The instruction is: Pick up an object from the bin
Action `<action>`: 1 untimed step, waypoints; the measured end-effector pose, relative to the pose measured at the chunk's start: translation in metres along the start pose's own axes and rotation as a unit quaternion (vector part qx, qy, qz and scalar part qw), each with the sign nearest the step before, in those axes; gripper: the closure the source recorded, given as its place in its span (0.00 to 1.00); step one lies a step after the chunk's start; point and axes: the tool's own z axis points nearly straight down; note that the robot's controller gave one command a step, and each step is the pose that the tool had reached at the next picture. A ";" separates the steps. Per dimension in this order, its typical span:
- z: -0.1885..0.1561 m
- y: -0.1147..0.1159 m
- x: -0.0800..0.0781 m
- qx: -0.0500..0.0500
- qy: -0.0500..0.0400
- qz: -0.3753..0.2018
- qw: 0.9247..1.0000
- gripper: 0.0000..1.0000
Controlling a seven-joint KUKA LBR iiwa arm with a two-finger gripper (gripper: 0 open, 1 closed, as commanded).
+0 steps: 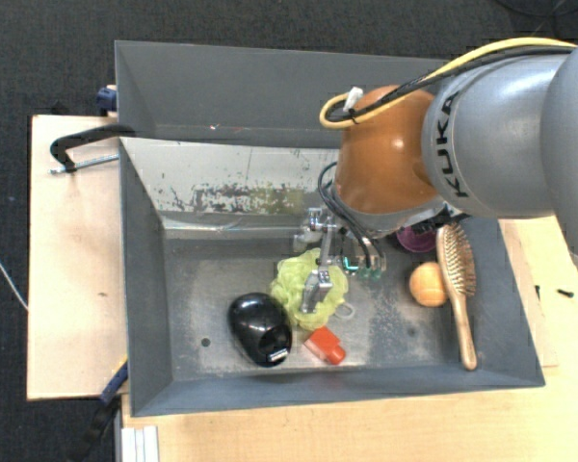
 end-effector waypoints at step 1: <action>-0.004 0.000 -0.002 0.000 -0.004 0.001 1.000 0.00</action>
Offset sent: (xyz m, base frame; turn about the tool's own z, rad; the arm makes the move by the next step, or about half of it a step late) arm 0.0064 -0.0223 -0.0574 0.0419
